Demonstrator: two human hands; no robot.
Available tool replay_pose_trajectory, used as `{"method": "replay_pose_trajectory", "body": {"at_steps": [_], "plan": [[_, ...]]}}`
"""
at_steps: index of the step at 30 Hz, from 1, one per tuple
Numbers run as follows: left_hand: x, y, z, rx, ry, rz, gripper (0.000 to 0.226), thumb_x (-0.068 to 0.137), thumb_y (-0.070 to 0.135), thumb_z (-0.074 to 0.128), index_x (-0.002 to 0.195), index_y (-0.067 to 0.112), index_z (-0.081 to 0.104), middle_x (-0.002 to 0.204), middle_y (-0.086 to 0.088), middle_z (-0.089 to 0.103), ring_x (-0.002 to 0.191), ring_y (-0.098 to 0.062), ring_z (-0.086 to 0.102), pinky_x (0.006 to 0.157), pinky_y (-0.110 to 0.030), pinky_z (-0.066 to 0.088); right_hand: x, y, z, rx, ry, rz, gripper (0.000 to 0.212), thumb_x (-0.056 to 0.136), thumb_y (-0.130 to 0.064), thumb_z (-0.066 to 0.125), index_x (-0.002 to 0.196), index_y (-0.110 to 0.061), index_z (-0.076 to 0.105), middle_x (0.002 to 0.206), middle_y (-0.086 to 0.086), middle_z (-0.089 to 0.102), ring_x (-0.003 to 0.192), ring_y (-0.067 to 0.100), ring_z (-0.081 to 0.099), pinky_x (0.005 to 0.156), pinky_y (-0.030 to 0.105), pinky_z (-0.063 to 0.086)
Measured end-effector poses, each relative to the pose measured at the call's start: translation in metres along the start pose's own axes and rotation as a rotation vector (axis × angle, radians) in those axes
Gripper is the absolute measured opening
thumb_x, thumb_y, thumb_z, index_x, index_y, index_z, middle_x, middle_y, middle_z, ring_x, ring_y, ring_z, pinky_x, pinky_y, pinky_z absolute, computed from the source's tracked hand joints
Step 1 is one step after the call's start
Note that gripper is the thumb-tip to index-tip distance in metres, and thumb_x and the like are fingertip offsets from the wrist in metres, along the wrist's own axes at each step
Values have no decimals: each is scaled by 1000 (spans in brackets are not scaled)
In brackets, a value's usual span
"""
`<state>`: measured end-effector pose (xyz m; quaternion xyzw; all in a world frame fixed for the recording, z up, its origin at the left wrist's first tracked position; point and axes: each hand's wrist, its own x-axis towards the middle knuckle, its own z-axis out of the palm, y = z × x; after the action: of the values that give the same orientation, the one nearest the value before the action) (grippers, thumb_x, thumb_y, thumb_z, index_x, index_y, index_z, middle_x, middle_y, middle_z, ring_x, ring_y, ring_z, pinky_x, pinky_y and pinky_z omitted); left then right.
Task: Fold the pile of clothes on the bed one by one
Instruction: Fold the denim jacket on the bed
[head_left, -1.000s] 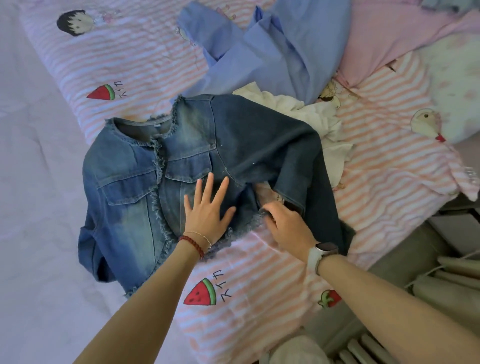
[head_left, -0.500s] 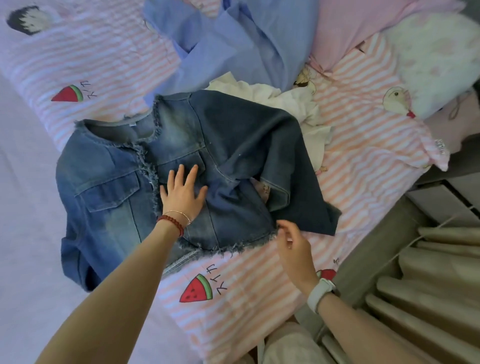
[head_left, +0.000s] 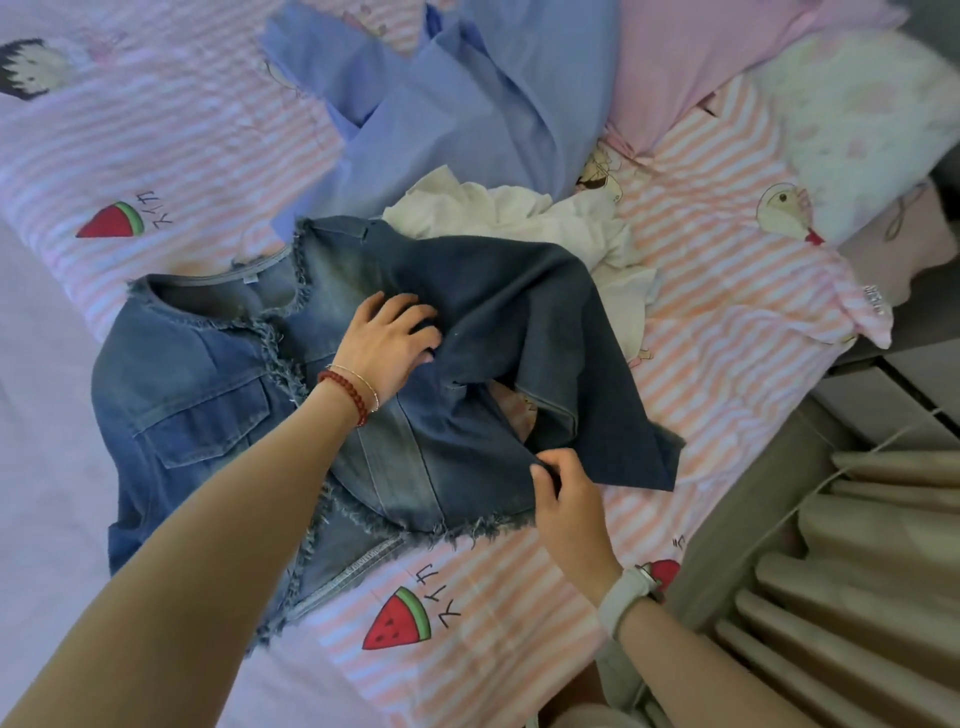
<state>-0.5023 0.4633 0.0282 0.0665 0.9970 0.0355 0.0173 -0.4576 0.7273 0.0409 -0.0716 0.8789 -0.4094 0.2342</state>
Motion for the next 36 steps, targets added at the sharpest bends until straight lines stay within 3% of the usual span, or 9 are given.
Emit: {"method": "replay_pose_trajectory", "body": {"at_steps": [3,7,10,13,18,23,28,31,36], "plan": [[9,-13,-4,-37,104,-41,14,83,22,55,80,14,66,100,-7,68,100,-31,63,92,-55,42,-7,8,-6,90,-5,61,13,97,-13,44,88,-22,45,67,-3,47,52,8,42,50,19,33],[14,-24,-14,-221,162,-260,3,85,6,60,86,4,63,110,-14,64,106,-35,58,98,-51,34,-21,26,-6,70,27,140,24,98,-10,39,83,-27,47,69,-7,51,56,5,49,52,17,34],[11,-26,-16,-411,272,-521,16,87,6,56,101,0,61,111,-22,56,104,-39,51,88,-43,40,-29,35,-5,-57,56,91,19,96,-8,43,94,-23,53,67,-12,55,52,5,48,52,21,34],[6,-38,-14,-459,182,-707,45,88,12,57,131,4,45,133,-21,42,122,-39,38,102,-43,32,-25,23,-4,-76,132,-3,22,97,-13,40,107,-15,59,92,-10,59,81,5,55,71,16,43],[14,-54,-15,-438,73,-509,62,87,18,62,143,15,34,150,-12,28,135,-38,24,112,-44,18,-3,-14,3,-94,204,-159,43,92,-35,33,111,-9,62,100,-3,63,91,9,56,76,28,49],[46,-60,-26,-400,185,-450,25,92,18,54,111,4,62,117,-19,59,113,-39,50,96,-42,36,14,-20,7,-401,26,-38,39,93,-32,51,125,-10,51,114,4,57,107,21,53,81,35,48],[65,-62,-45,-353,305,-571,31,99,31,39,108,5,54,105,-20,61,93,-40,56,73,-40,37,12,-16,3,-232,59,28,24,98,-22,37,113,-8,49,76,-6,52,67,15,55,53,23,38],[79,-69,-51,-235,332,-627,34,98,36,39,108,7,54,110,-18,56,104,-36,49,83,-40,32,12,-15,3,-270,88,-5,29,98,-24,35,117,-8,49,72,-5,54,64,21,57,53,34,44],[83,-58,-46,-416,324,-825,38,95,34,44,128,19,47,136,-8,39,128,-28,33,108,-43,19,22,-11,2,-409,113,50,31,97,-20,44,126,-10,50,113,4,60,99,26,60,73,35,49]]}}
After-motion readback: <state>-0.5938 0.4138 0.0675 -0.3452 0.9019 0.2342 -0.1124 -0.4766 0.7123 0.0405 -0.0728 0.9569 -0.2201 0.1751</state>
